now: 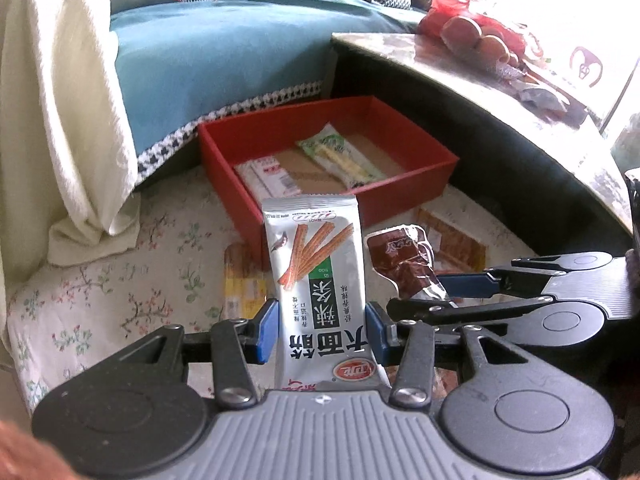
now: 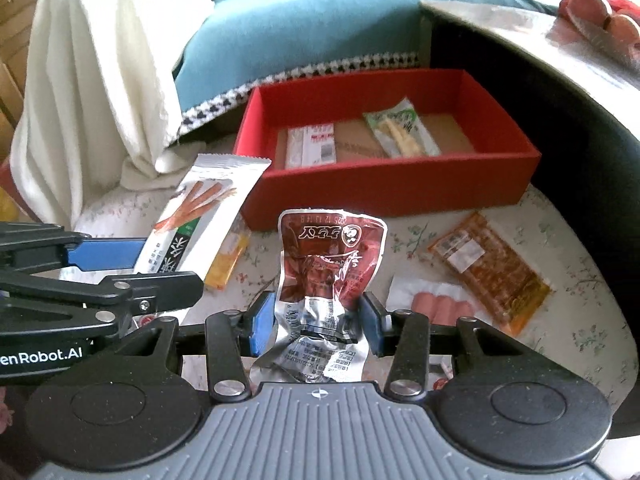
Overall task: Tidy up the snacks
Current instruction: 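Lift both held packets and carry them over the red box, then lower both packets into the red box and open both tools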
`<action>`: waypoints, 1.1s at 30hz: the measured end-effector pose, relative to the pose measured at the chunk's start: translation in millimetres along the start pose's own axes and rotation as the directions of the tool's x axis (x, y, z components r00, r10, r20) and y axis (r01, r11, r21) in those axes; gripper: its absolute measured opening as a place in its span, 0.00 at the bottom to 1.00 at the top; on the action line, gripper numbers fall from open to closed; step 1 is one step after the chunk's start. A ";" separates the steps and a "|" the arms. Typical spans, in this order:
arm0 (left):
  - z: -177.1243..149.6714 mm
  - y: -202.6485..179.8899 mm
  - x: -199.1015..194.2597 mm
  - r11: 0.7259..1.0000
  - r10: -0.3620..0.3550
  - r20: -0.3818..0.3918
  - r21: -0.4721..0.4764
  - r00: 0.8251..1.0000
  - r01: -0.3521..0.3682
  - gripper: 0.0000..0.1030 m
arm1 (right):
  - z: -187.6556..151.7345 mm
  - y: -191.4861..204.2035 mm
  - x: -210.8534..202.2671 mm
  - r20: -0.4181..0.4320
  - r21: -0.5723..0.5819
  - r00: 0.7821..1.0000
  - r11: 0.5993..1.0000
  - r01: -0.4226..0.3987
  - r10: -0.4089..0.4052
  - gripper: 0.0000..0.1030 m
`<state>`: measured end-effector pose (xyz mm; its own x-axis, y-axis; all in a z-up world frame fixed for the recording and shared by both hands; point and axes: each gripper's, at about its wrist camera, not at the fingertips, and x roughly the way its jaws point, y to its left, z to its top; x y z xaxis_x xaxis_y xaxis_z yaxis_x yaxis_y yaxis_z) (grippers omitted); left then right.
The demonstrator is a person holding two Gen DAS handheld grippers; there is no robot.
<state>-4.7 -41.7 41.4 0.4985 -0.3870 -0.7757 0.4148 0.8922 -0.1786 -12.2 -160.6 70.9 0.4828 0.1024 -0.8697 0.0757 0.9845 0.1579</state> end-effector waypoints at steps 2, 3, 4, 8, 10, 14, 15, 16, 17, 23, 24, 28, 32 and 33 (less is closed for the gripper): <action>4.7 -2.4 -0.4 1.000 0.006 0.010 0.005 1.000 -0.006 0.38 | 2.6 -2.9 -1.6 0.009 0.007 1.000 1.000 -0.002 0.002 0.52; 6.7 -3.4 -0.8 1.000 0.007 0.015 0.009 1.000 -0.007 0.38 | 4.0 -4.2 -2.5 0.016 0.009 1.000 1.000 -0.001 0.001 0.52; 9.7 -4.5 -1.1 1.000 0.010 0.021 0.012 1.000 -0.010 0.38 | 6.0 -4.8 -3.2 0.023 0.011 1.000 1.000 0.000 -0.001 0.52; 21.2 -6.5 -1.0 1.000 0.014 0.042 0.017 0.999 -0.014 0.38 | 15.9 -9.2 -5.2 0.048 0.019 0.999 1.000 0.005 -0.006 0.52; 27.3 -7.5 0.4 1.000 0.016 0.051 0.020 0.999 -0.017 0.38 | 21.1 -11.4 -4.9 0.060 0.021 0.998 1.000 0.013 -0.014 0.52; 42.1 -8.0 5.4 0.999 0.026 0.069 0.030 0.997 -0.028 0.38 | 33.5 -19.3 -1.9 0.076 0.030 0.997 0.999 0.024 -0.026 0.52; 45.9 -7.8 7.2 0.999 0.028 0.072 0.030 0.997 -0.031 0.38 | 37.0 -21.2 -0.7 0.079 0.030 0.996 0.999 0.028 -0.030 0.52; 49.9 -7.0 9.0 0.999 0.031 0.076 0.027 0.997 -0.033 0.38 | 41.5 -23.2 1.2 0.080 0.030 0.996 0.999 0.032 -0.034 0.52; 54.2 -6.0 11.2 0.999 0.034 0.079 0.024 0.996 -0.036 0.38 | 45.7 -24.8 3.5 0.082 0.028 0.996 0.999 0.035 -0.037 0.52; 78.6 1.1 28.7 0.998 0.064 0.089 0.003 0.994 -0.065 0.38 | 78.0 -32.6 23.9 0.069 -0.010 0.995 0.998 0.067 -0.067 0.52; 82.9 2.9 32.4 0.998 0.069 0.089 -0.001 0.994 -0.070 0.38 | 83.8 -33.7 28.2 0.064 -0.016 0.995 0.997 0.071 -0.070 0.52; 100.4 10.9 52.3 0.995 0.094 0.086 -0.031 0.992 -0.091 0.38 | 105.4 -39.3 48.9 0.046 -0.046 0.996 0.996 0.078 -0.076 0.52; 113.0 16.0 77.1 0.992 0.121 0.066 -0.040 0.990 -0.119 0.38 | 116.0 -47.9 71.9 0.020 -0.056 0.997 0.995 0.080 -0.079 0.52; 115.0 16.7 83.1 0.991 0.127 0.061 -0.041 0.990 -0.124 0.38 | 117.8 -50.6 77.8 0.012 -0.053 0.997 0.995 0.080 -0.079 0.52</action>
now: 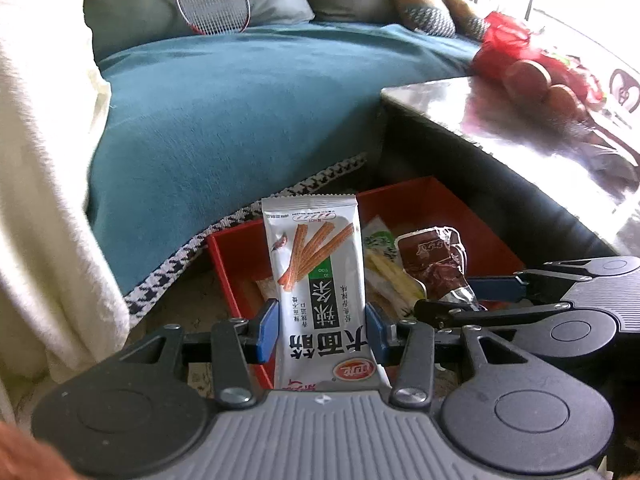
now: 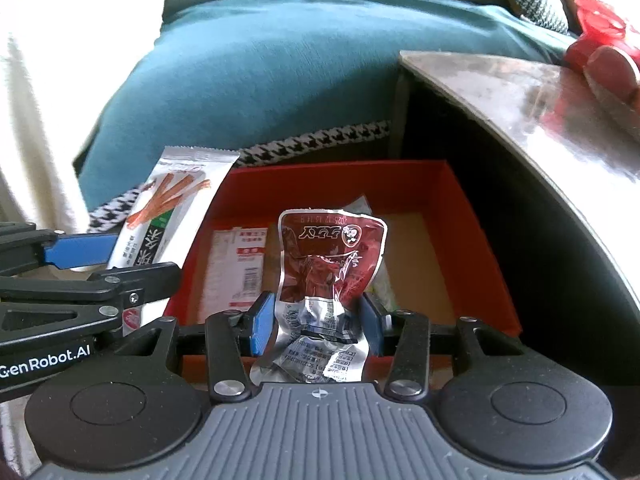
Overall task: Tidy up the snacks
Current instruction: 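Lower both packets into the red box and open both tools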
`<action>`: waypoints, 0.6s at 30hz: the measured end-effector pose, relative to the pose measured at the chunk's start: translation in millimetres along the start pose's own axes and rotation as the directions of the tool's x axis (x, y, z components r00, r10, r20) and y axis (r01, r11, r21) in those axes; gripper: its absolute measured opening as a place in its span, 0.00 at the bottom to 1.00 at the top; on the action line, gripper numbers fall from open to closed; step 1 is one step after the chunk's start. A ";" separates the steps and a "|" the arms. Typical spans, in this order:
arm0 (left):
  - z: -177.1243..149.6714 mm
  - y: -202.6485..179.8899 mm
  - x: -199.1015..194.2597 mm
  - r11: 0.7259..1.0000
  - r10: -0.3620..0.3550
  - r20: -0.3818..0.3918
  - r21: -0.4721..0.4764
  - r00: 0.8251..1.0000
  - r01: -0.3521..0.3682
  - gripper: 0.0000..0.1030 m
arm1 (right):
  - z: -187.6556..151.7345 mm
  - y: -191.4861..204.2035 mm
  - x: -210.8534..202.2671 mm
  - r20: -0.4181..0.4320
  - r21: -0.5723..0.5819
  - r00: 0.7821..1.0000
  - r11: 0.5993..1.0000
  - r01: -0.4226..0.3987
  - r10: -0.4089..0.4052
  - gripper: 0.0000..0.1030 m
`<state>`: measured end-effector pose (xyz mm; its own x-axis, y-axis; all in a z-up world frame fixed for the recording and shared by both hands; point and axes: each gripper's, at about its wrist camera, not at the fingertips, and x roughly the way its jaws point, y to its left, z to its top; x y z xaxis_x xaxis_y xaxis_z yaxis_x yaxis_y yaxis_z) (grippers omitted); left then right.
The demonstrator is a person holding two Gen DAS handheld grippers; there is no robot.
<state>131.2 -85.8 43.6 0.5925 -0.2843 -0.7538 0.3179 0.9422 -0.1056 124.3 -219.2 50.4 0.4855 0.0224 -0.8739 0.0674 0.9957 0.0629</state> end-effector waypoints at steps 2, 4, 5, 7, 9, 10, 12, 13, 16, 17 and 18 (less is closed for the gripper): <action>2.2 -0.4 13.2 1.000 0.010 -0.010 -0.004 1.000 -0.010 0.37 | 2.3 -2.9 10.8 -0.018 -0.004 1.000 1.000 0.006 -0.006 0.52; 2.5 0.2 22.3 1.000 0.012 -0.016 -0.011 1.000 -0.012 0.37 | 5.8 -4.3 18.8 -0.028 -0.012 0.999 1.000 0.014 -0.014 0.52; 2.6 1.2 27.8 1.000 0.012 -0.020 -0.017 1.000 -0.012 0.37 | 6.9 -4.9 22.3 -0.033 -0.015 0.999 1.000 0.016 -0.017 0.52; 3.3 2.3 36.2 1.000 0.012 -0.030 -0.024 0.999 -0.012 0.37 | 8.4 -5.5 30.3 -0.046 -0.022 0.999 1.000 0.022 -0.023 0.52; 2.0 2.4 44.8 0.999 0.017 -0.043 -0.026 0.999 -0.018 0.37 | 8.1 -5.0 40.1 -0.067 -0.027 0.997 0.999 0.025 -0.027 0.52; 1.4 2.6 48.7 0.999 0.021 -0.050 -0.023 0.999 -0.022 0.37 | 7.0 -4.3 44.7 -0.078 -0.031 0.996 0.999 0.027 -0.029 0.52; -2.5 2.3 55.1 0.999 0.025 -0.064 -0.023 0.998 -0.027 0.37 | 5.3 -2.8 51.5 -0.093 -0.042 0.995 0.999 0.032 -0.036 0.52; -4.1 4.4 58.8 0.999 0.021 -0.072 -0.029 0.997 -0.023 0.37 | 4.6 -2.4 54.1 -0.099 -0.045 0.994 0.998 0.034 -0.038 0.52; -7.2 8.1 65.3 0.999 0.007 -0.090 -0.049 0.996 -0.011 0.37 | 5.4 -0.9 62.7 -0.110 -0.050 0.993 0.998 0.039 -0.045 0.52; -7.8 8.3 67.0 0.999 0.006 -0.094 -0.050 0.996 -0.011 0.37 | 5.2 -1.1 64.3 -0.114 -0.050 0.993 0.998 0.040 -0.045 0.52; -7.5 8.7 68.8 0.999 0.007 -0.097 -0.049 0.995 -0.012 0.37 | 4.9 -1.3 66.8 -0.116 -0.049 0.992 0.998 0.039 -0.045 0.52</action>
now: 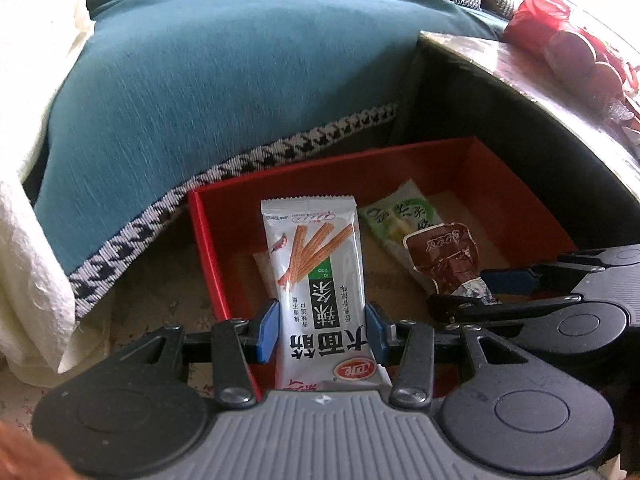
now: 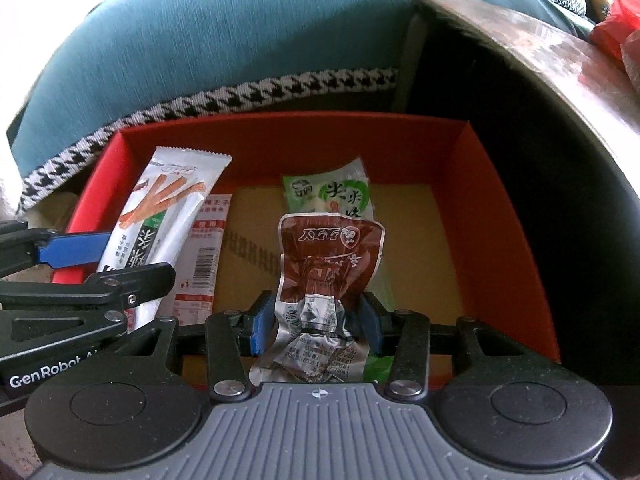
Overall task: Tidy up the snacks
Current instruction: 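Lower both packets into the red box and open both tools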
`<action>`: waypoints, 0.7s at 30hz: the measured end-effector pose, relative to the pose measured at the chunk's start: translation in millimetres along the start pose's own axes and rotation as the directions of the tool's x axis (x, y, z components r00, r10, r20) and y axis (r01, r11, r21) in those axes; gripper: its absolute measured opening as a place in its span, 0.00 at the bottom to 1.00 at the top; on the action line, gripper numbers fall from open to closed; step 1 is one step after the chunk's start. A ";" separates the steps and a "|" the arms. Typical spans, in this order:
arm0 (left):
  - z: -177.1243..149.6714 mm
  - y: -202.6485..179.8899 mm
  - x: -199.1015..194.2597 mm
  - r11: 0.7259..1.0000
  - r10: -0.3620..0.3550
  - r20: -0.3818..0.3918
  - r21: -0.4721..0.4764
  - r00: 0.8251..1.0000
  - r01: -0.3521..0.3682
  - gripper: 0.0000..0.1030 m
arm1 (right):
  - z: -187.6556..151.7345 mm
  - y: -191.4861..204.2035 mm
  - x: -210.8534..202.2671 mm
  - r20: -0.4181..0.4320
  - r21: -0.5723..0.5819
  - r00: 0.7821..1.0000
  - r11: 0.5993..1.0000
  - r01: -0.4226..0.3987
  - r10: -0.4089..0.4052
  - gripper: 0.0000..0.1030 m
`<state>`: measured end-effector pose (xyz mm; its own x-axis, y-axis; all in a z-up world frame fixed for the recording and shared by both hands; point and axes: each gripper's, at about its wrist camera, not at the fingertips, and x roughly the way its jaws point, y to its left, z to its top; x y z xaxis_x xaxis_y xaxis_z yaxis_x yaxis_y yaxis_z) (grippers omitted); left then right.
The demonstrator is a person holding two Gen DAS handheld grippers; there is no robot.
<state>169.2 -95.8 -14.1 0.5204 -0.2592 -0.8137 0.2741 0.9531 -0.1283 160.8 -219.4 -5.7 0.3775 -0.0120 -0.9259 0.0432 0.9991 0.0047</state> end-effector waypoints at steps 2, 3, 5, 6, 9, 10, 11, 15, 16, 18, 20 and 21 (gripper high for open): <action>-0.1 -0.4 1.4 1.000 -0.001 -0.004 0.001 1.000 0.001 0.37 | -1.3 -0.8 1.9 -0.003 -0.002 1.000 1.000 0.003 -0.003 0.52; -0.5 -0.5 1.2 1.000 -0.001 -0.003 0.004 1.000 0.001 0.38 | -1.1 -0.5 2.2 -0.004 -0.003 1.000 1.000 0.005 -0.005 0.52; -1.4 1.5 0.7 1.000 -0.003 -0.002 0.006 1.000 0.003 0.38 | -1.2 0.1 3.1 -0.005 -0.003 1.000 1.000 0.006 -0.006 0.52; -1.3 1.7 1.0 1.000 -0.003 -0.001 0.006 1.000 0.003 0.38 | -0.3 0.2 4.4 -0.006 -0.003 1.000 1.000 0.006 -0.006 0.52; -0.5 0.7 2.0 1.000 -0.003 0.001 0.010 1.000 0.003 0.38 | -0.1 0.8 6.4 -0.010 -0.004 1.000 1.000 0.011 -0.011 0.52; -0.5 0.4 2.2 1.000 -0.003 0.001 0.009 1.000 0.003 0.38 | 0.7 0.6 8.3 -0.012 -0.005 1.000 1.000 0.014 -0.014 0.52; -0.7 0.3 2.4 1.000 -0.003 0.002 0.009 1.000 0.003 0.38 | 0.7 0.7 8.1 -0.012 -0.005 1.000 1.000 0.016 -0.016 0.53; -1.1 1.7 3.4 1.000 -0.003 0.003 0.010 1.000 0.003 0.38 | 1.3 0.3 9.2 -0.011 -0.003 1.000 1.000 0.025 -0.025 0.53; -1.2 1.8 3.2 1.000 -0.003 0.004 0.009 1.000 0.003 0.38 | 1.4 -0.1 9.5 -0.010 -0.001 1.000 1.000 0.028 -0.028 0.53; -1.1 2.1 3.2 1.000 -0.003 0.004 0.006 1.000 0.003 0.38 | 1.1 -0.6 9.5 -0.009 0.000 0.999 0.999 0.036 -0.036 0.53; -1.1 2.8 3.7 1.000 -0.003 0.004 0.006 1.000 0.003 0.38 | 0.5 -1.1 9.4 -0.009 0.003 0.999 0.999 0.038 -0.038 0.53; -1.5 2.8 3.9 1.000 -0.003 0.003 0.010 1.000 0.003 0.39 | 0.6 -1.3 9.1 -0.008 0.003 0.999 0.999 0.039 -0.039 0.53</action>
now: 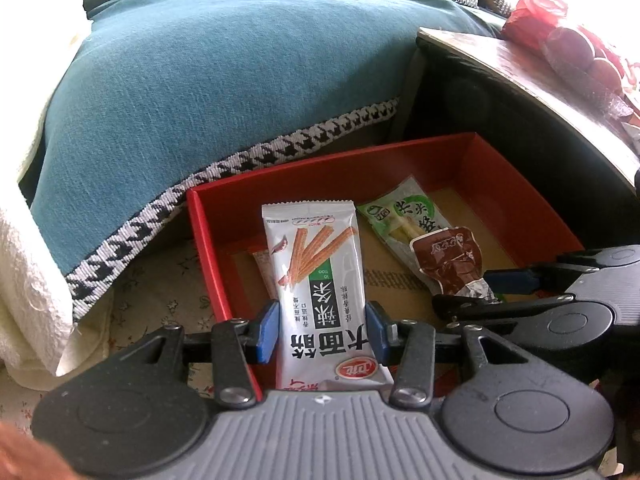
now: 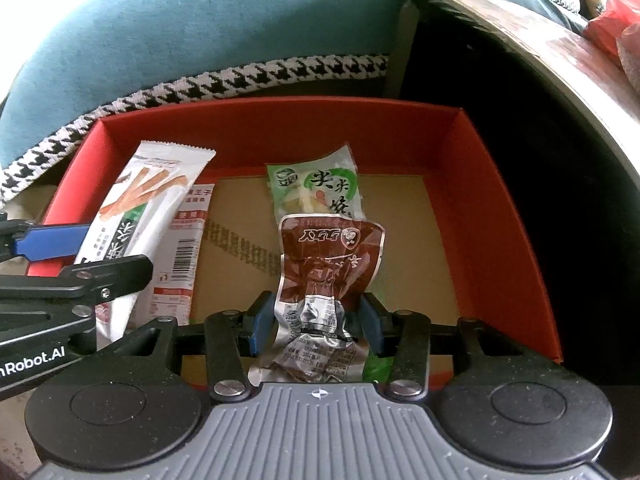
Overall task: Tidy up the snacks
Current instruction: 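Lower both packets into the red box and open both tools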
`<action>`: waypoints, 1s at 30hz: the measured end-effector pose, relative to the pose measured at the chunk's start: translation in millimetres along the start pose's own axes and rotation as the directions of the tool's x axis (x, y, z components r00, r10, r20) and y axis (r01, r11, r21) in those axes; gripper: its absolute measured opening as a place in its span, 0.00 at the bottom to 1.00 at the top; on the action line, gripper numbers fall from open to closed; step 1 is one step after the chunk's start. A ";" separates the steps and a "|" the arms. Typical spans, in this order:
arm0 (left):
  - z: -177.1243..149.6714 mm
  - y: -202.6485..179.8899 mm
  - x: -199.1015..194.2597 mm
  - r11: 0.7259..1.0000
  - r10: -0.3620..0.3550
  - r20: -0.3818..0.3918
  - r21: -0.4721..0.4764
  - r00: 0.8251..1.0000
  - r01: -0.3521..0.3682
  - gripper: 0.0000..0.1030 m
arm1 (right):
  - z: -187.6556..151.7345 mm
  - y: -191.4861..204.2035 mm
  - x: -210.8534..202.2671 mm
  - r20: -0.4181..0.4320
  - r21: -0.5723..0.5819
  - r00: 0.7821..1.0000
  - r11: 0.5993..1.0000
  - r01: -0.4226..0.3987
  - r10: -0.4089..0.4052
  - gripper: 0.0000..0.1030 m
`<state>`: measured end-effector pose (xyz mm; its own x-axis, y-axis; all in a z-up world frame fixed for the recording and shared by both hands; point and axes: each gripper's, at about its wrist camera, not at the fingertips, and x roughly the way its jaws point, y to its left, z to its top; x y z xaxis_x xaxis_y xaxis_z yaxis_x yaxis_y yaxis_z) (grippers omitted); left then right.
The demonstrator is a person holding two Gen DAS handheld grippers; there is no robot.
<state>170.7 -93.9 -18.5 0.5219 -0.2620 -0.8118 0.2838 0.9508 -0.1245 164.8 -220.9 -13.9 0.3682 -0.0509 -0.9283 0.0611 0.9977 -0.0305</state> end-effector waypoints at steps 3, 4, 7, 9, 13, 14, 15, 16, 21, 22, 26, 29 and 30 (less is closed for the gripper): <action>0.5 -0.8 0.0 1.000 0.007 -0.002 0.005 1.000 -0.007 0.41 | -0.3 -0.1 -2.6 0.011 -0.004 1.000 1.000 0.014 -0.014 0.57; 0.3 -0.5 -0.5 1.000 0.008 -0.003 0.005 1.000 -0.008 0.40 | -0.4 -0.7 -3.0 0.013 -0.002 1.000 1.000 0.017 -0.017 0.58; 0.6 0.4 -2.3 1.000 0.002 -0.005 0.001 1.000 -0.002 0.40 | -1.0 -2.3 -4.5 0.016 0.001 1.000 1.000 0.019 -0.019 0.59; 1.1 0.2 -5.2 1.000 0.005 -0.001 -0.005 1.000 -0.005 0.40 | -1.6 -2.8 -5.7 0.018 0.000 1.000 1.000 0.020 -0.020 0.61; -0.1 0.8 -12.7 1.000 0.024 0.003 -0.005 1.000 -0.024 0.40 | -2.9 -3.0 -11.5 0.034 0.003 0.999 1.000 0.020 -0.020 0.64; -0.9 2.6 -14.8 1.000 0.022 0.001 -0.012 1.000 -0.022 0.40 | -2.8 -3.1 -12.8 0.037 0.004 0.999 1.000 0.018 -0.018 0.64; -1.7 4.6 -17.3 1.000 0.010 -0.001 -0.023 1.000 -0.010 0.40 | -3.0 -3.1 -13.6 0.038 0.004 0.999 1.000 0.019 -0.019 0.64; -2.1 6.6 -19.5 0.999 -0.003 -0.004 -0.036 1.000 0.003 0.40 | -3.4 -2.8 -14.4 0.039 0.002 0.999 1.000 0.022 -0.022 0.66; -4.4 8.5 -35.2 0.999 -0.014 0.012 -0.049 1.000 0.015 0.40 | -6.5 -1.9 -18.8 0.043 -0.009 0.999 1.000 0.023 -0.023 0.66; -4.8 8.7 -37.7 0.999 -0.016 0.014 -0.051 1.000 0.017 0.40 | -6.7 -2.4 -20.4 0.046 -0.006 0.999 1.000 0.023 -0.023 0.67; -8.9 9.4 -43.7 0.998 -0.033 0.012 -0.058 0.999 0.033 0.40 | -8.7 -4.7 -26.9 0.059 0.005 0.998 1.000 0.019 -0.020 0.69; -12.6 10.0 -48.6 0.997 -0.045 0.010 -0.062 0.999 0.046 0.40 | -11.1 -4.8 -31.1 0.063 0.006 0.998 1.000 0.016 -0.016 0.69; -13.6 9.9 -51.0 0.997 -0.048 0.010 -0.062 0.999 0.049 0.41 | -11.8 -4.7 -32.4 0.065 0.005 0.998 1.000 0.014 -0.014 0.69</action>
<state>136.0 -68.9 13.9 0.5156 -0.3092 -0.7991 0.2581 0.9453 -0.1993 141.6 -223.3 12.0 0.4265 -0.0681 -0.9019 0.0712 0.9966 -0.0415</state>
